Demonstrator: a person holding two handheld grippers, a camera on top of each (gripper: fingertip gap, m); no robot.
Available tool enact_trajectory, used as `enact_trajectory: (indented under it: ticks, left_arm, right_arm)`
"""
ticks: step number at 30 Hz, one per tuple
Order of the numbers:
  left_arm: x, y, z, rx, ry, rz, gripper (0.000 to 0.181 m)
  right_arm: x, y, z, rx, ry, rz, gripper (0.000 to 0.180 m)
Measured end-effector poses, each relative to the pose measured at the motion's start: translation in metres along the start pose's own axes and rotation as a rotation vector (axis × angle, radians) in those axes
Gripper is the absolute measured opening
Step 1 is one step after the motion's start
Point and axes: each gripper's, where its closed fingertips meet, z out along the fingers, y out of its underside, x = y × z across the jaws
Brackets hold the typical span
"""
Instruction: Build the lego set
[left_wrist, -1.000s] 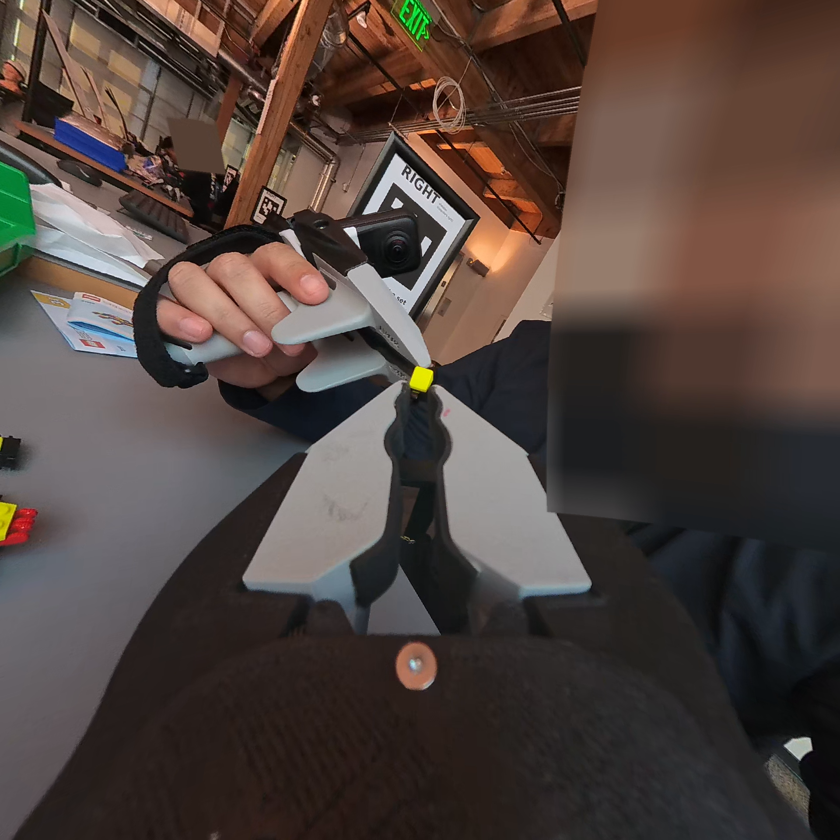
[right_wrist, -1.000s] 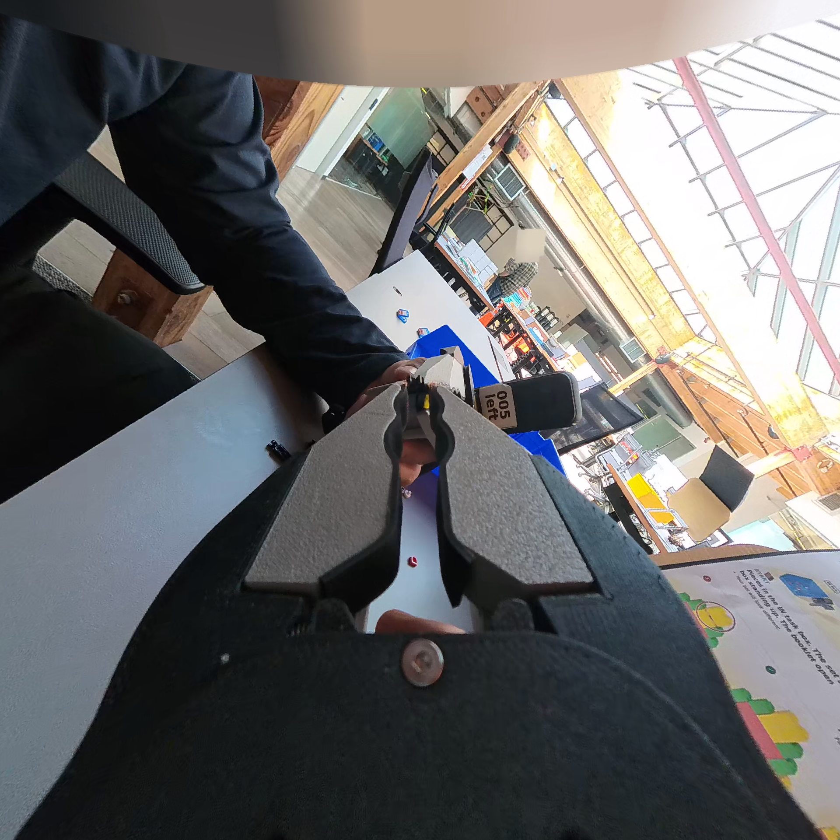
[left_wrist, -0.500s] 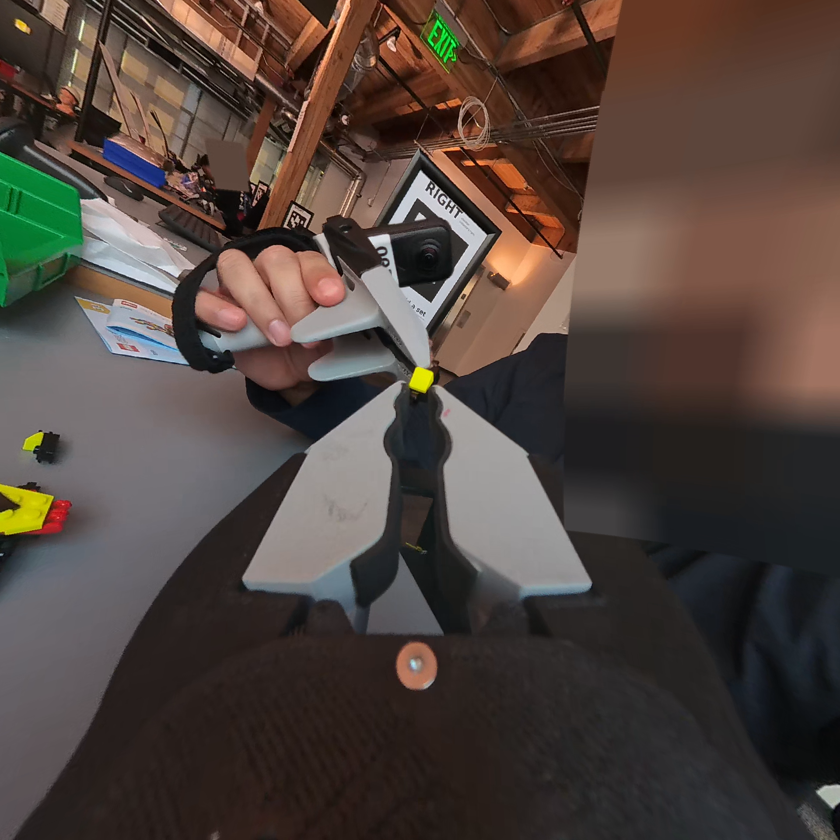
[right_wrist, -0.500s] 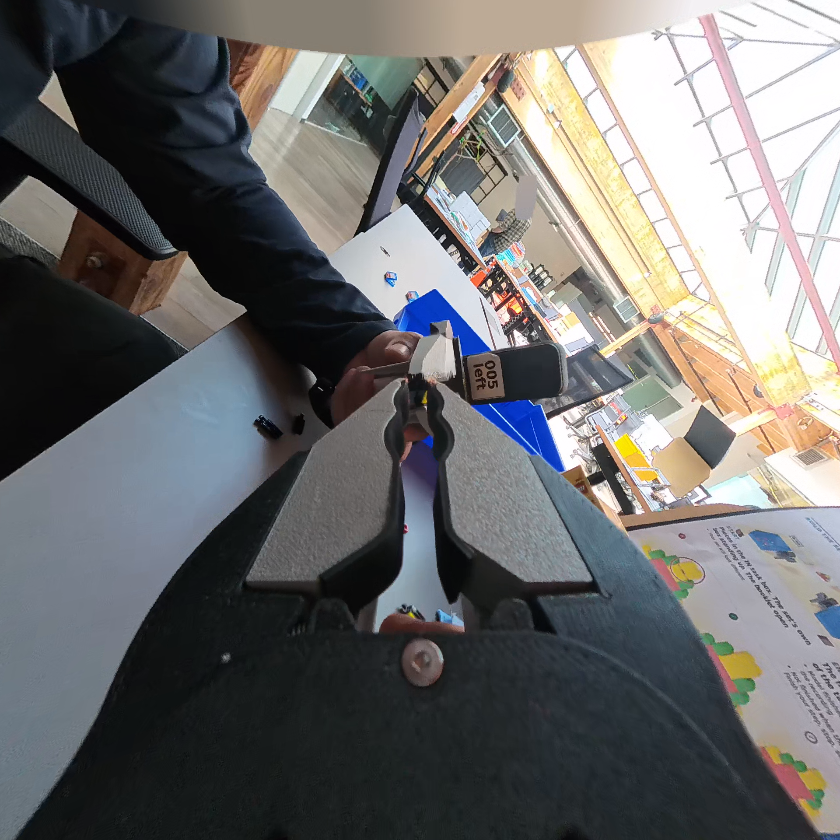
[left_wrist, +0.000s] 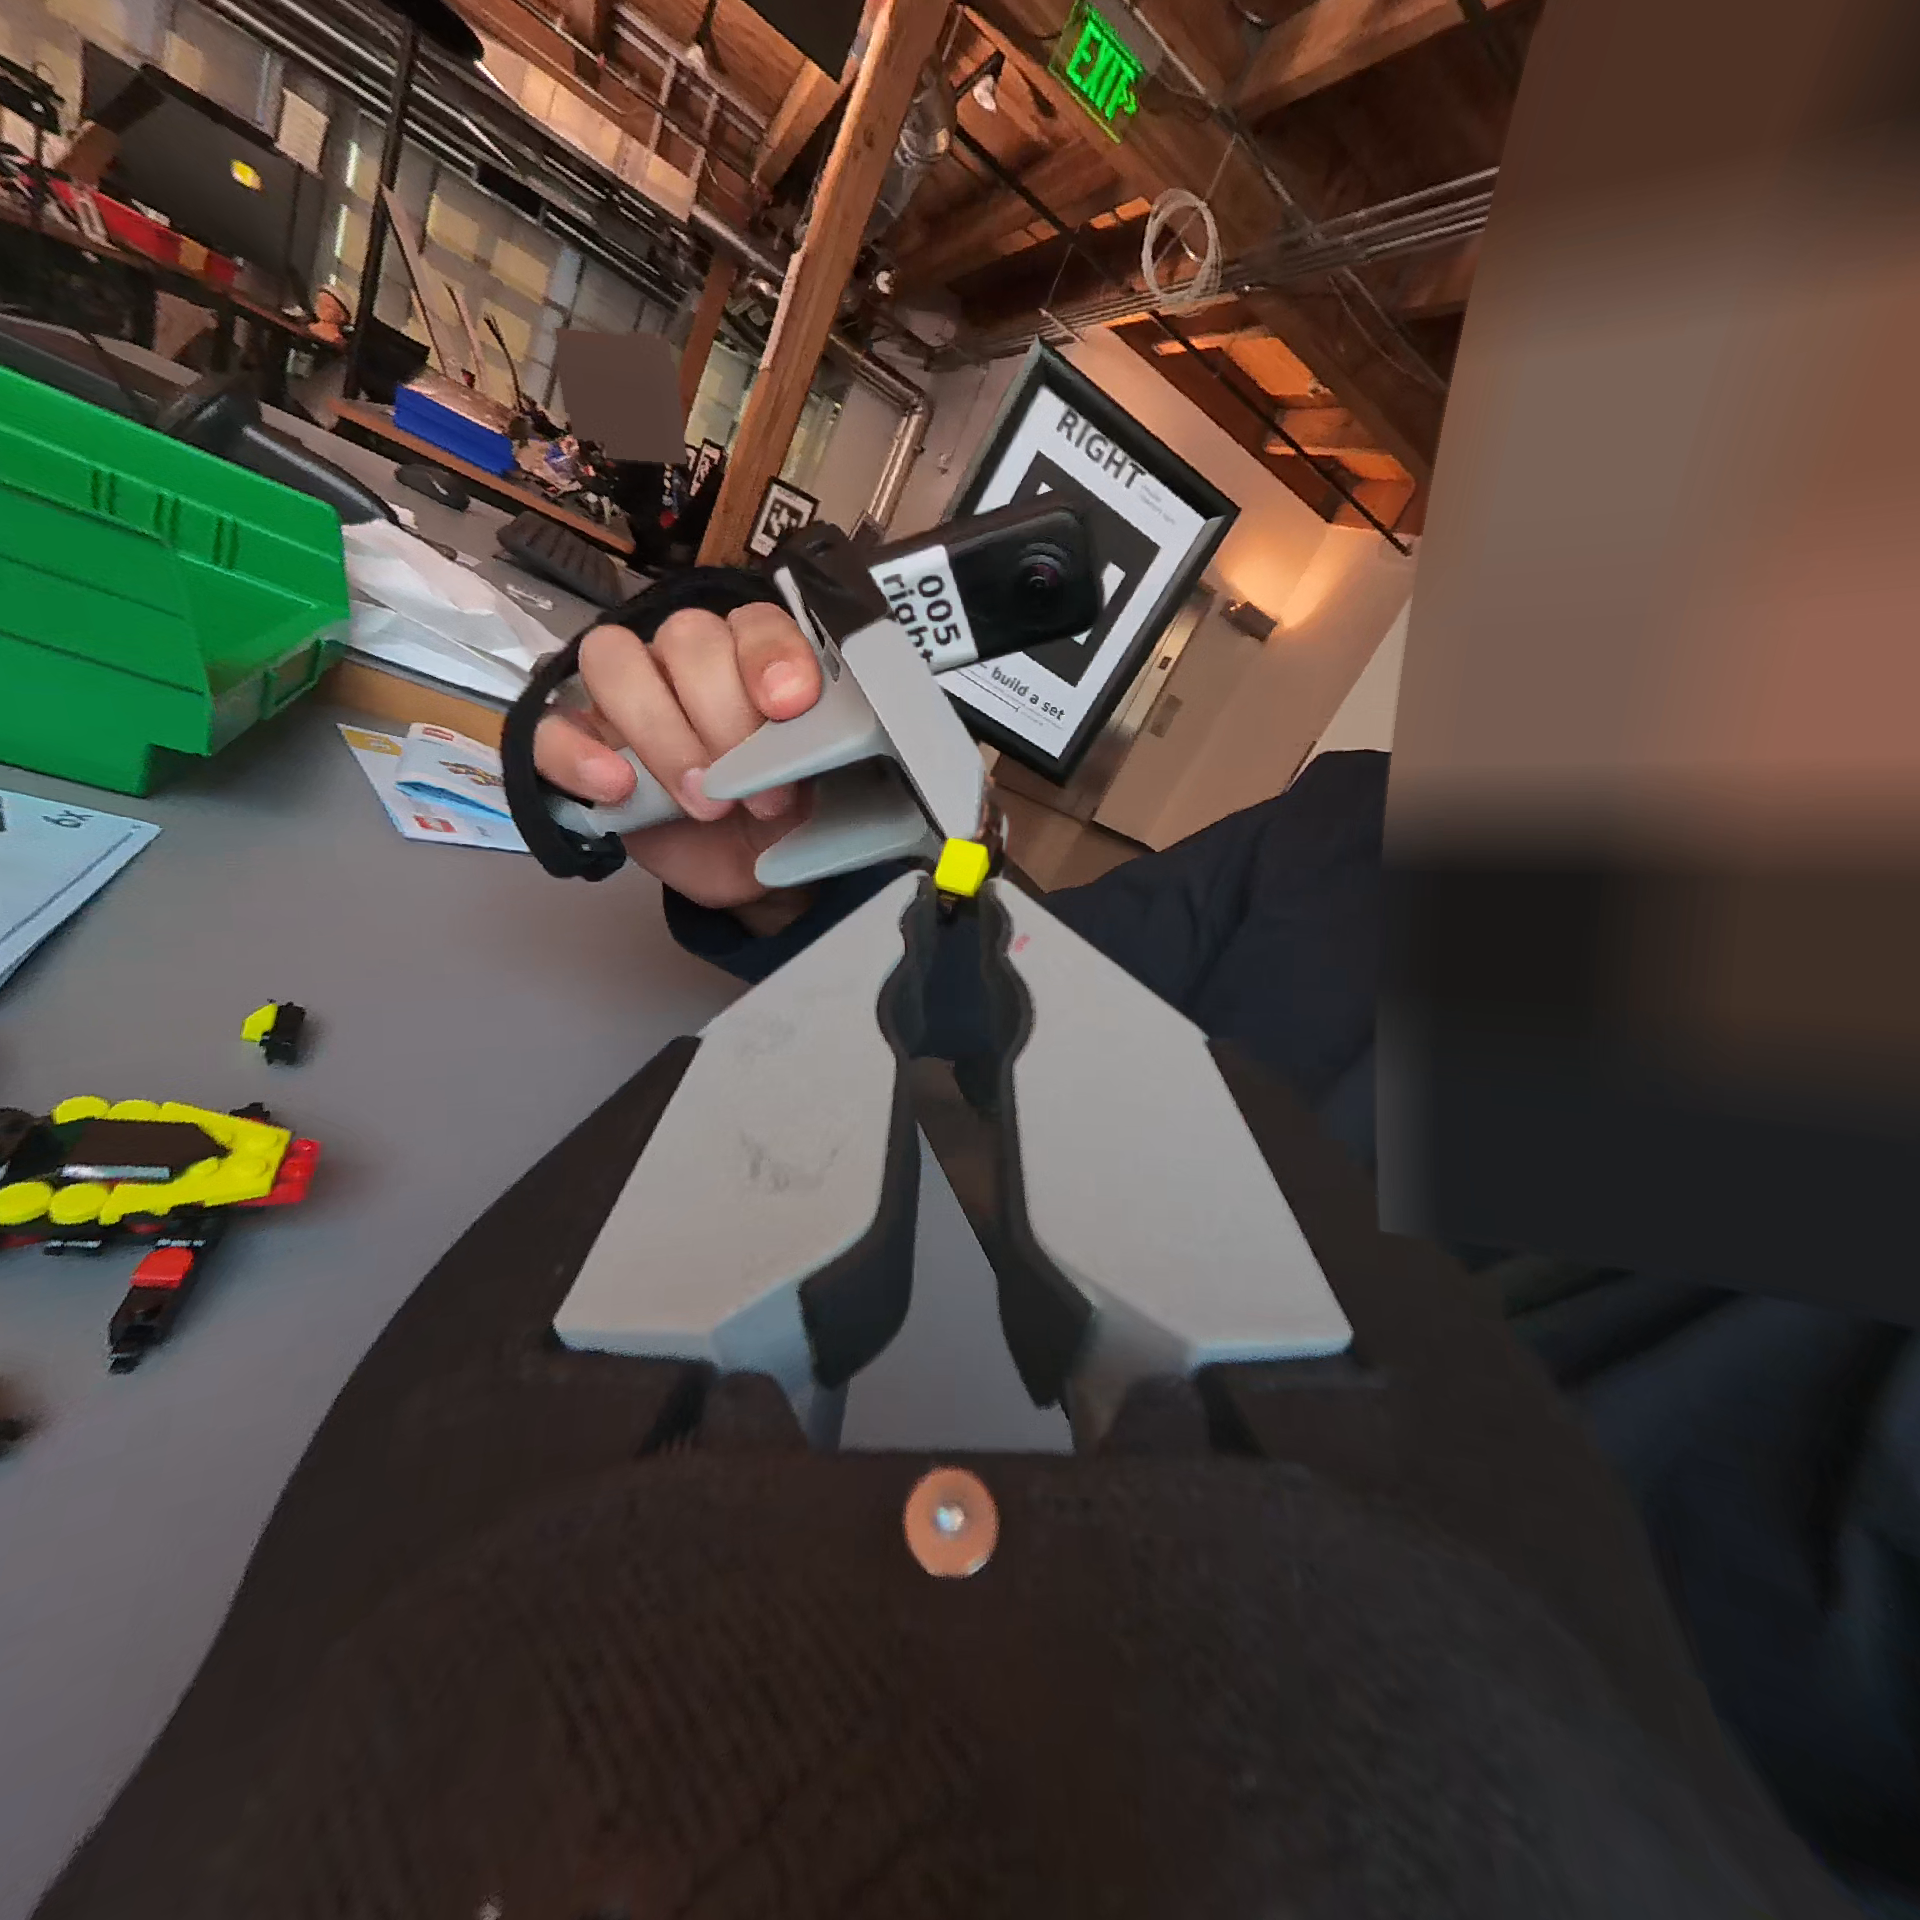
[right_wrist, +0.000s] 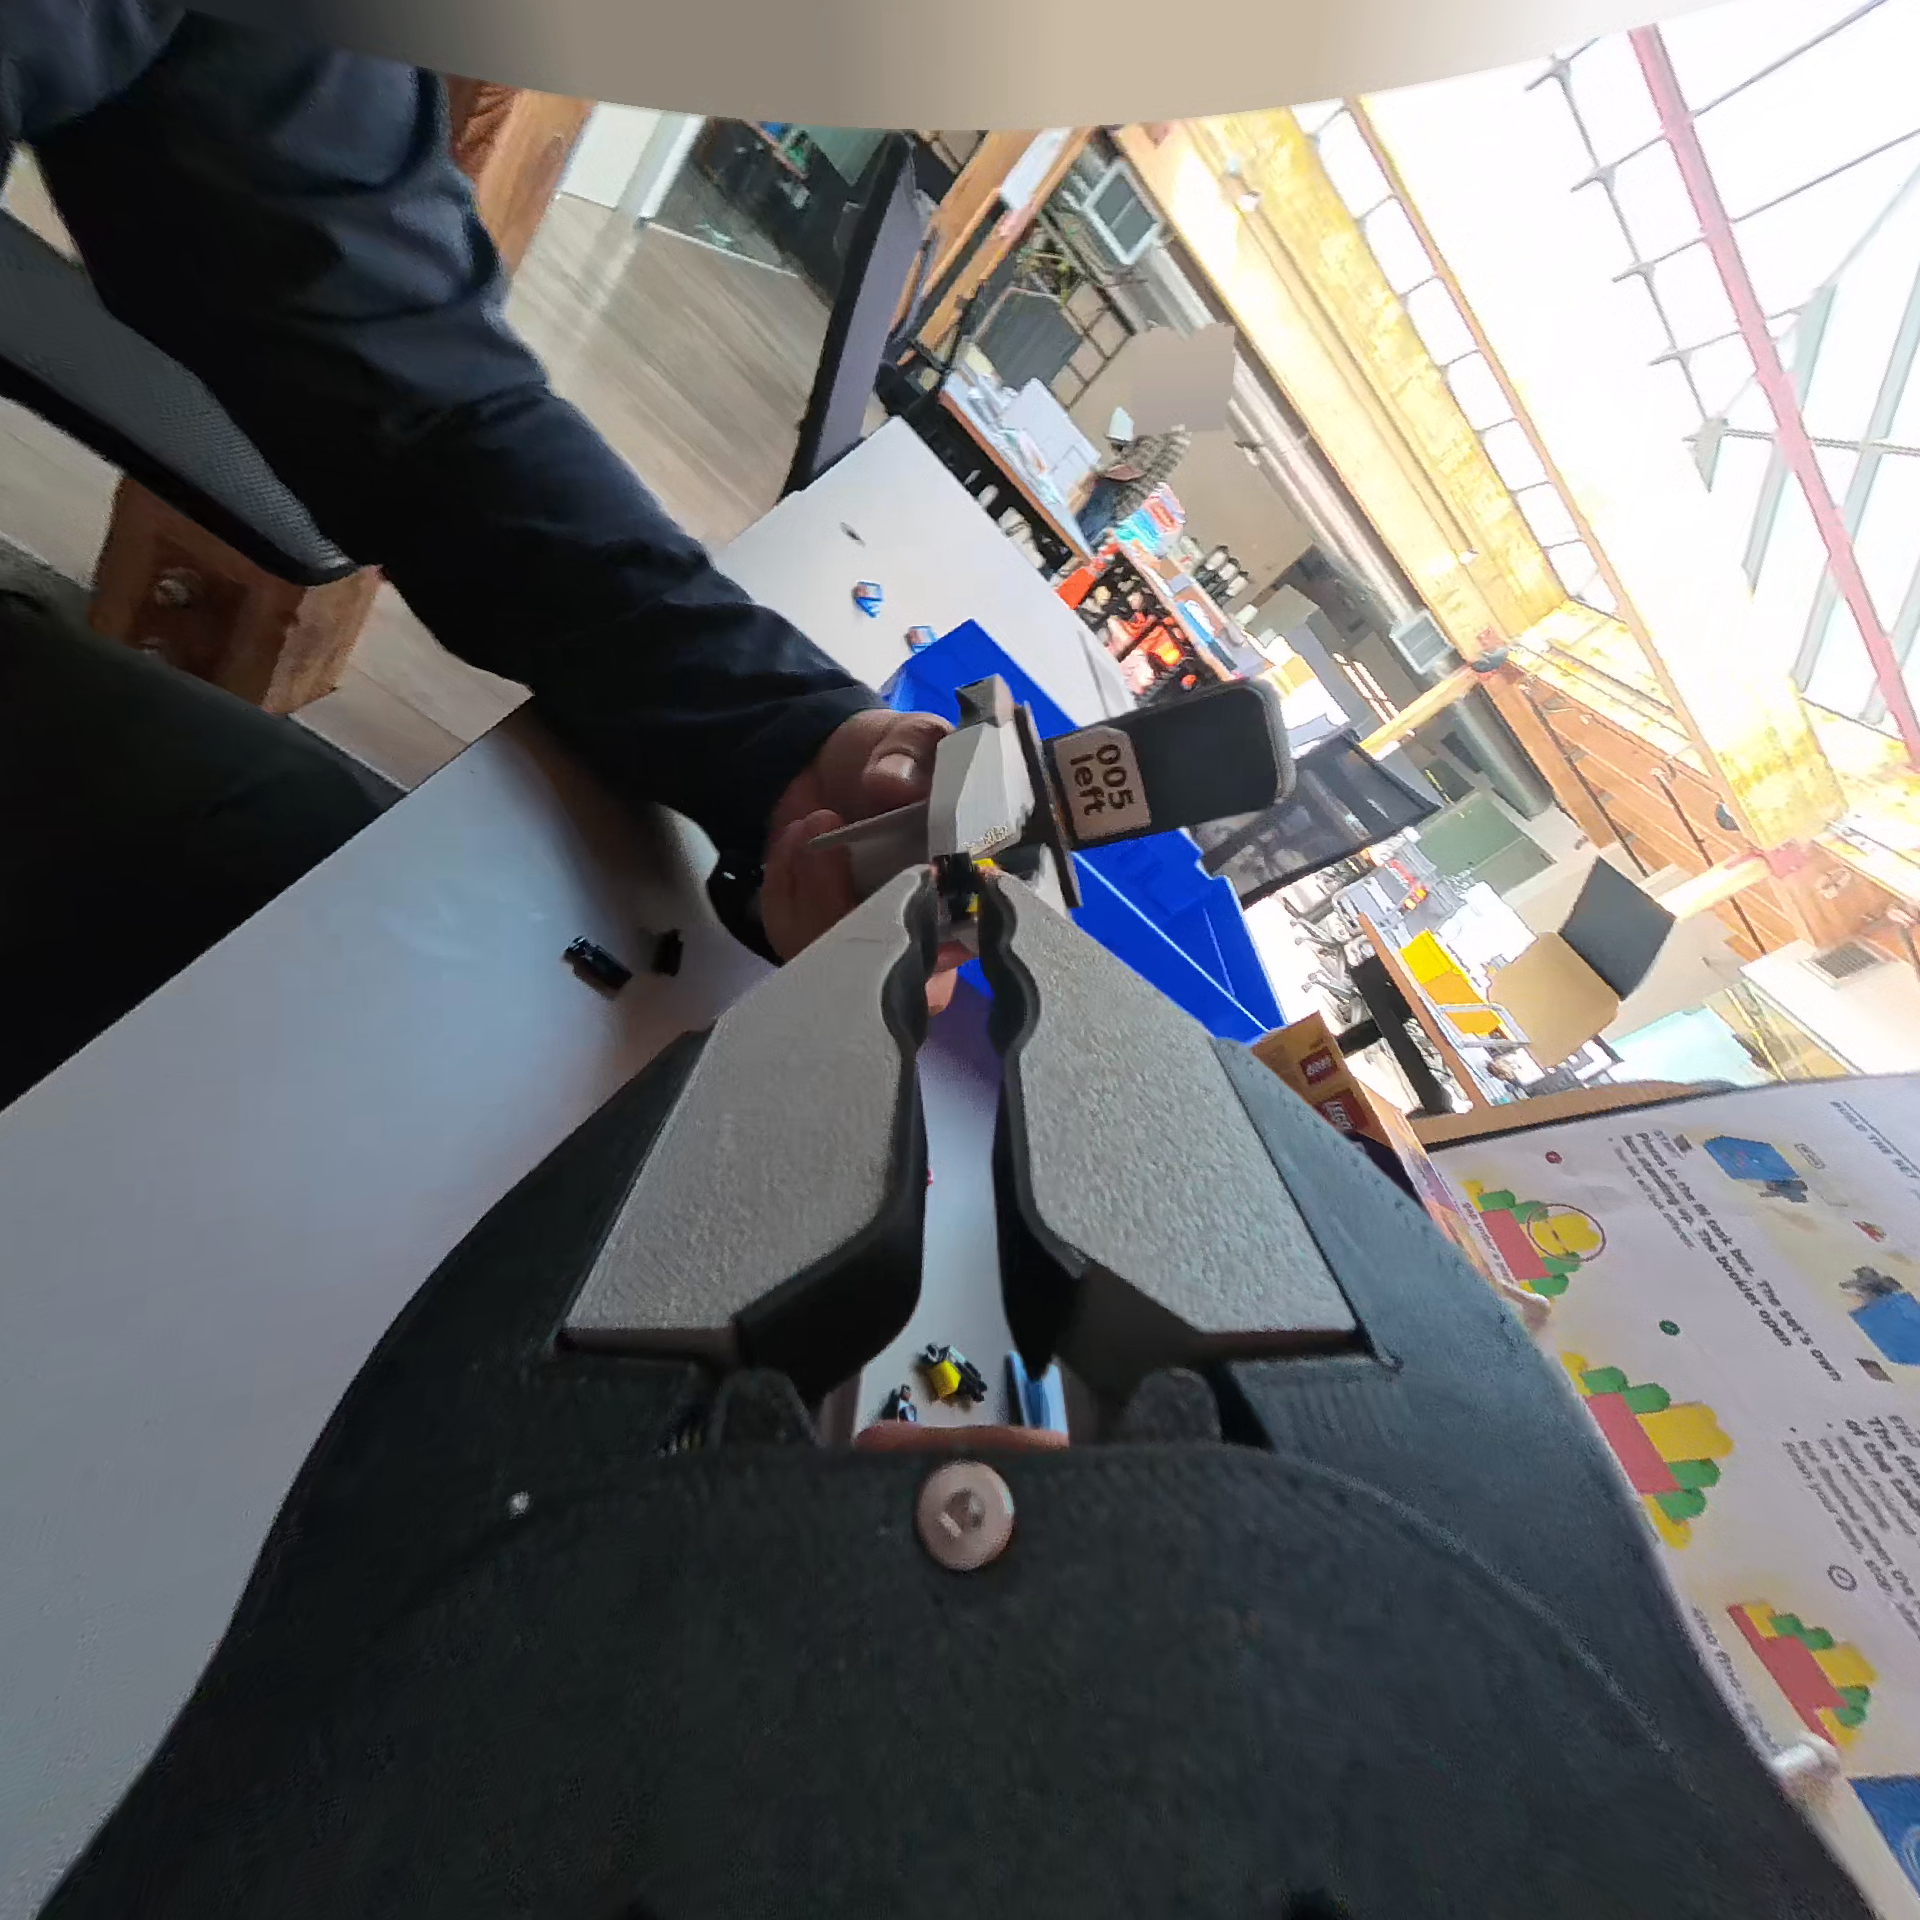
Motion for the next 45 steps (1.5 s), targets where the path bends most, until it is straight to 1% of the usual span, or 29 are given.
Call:
enact_trajectory:
  ticks: [1,3,9,13,17,20,25,30,36,45]
  left_arm:
    - [-0.003,0.002,-0.002,-0.023,-0.015,-0.011,0.005]
    - [-0.014,0.005,-0.006,-0.041,-0.084,-0.021,0.005]
    - [-0.032,0.022,-0.009,-0.111,-0.148,-0.13,0.005]
    - [-0.047,0.035,-0.013,-0.166,-0.211,-0.174,0.005]
    - [-0.063,0.043,-0.019,-0.211,-0.318,-0.159,0.005]
    - [-0.074,0.046,-0.022,-0.227,-0.386,-0.144,0.005]
    - [-0.083,0.052,-0.023,-0.239,-0.431,-0.163,0.005]
    - [-0.092,0.049,-0.027,-0.208,-0.484,-0.173,0.005]
    - [-0.106,0.052,-0.034,-0.207,-0.579,-0.203,0.005]
    - [-0.11,0.054,-0.034,-0.216,-0.605,-0.217,0.004]
  right_arm:
    - [0.0,0.004,0.001,-0.009,0.001,0.017,0.005]
    - [0.001,0.016,0.002,-0.081,0.013,0.009,0.006]
    - [-0.009,0.041,-0.001,-0.249,-0.019,-0.073,0.006]
    - [-0.016,0.061,-0.002,-0.387,-0.037,-0.043,0.007]
    - [-0.018,0.082,-0.003,-0.513,-0.027,-0.102,0.006]
    - [-0.018,0.095,-0.003,-0.578,-0.021,-0.104,0.007]
    - [-0.02,0.118,-0.003,-0.697,-0.013,-0.148,0.006]
    - [-0.014,0.127,-0.002,-0.735,0.032,-0.123,0.004]
    - [-0.012,0.146,-0.002,-0.833,0.057,-0.141,0.008]
    - [-0.013,0.159,0.0,-0.916,0.064,-0.178,0.014]
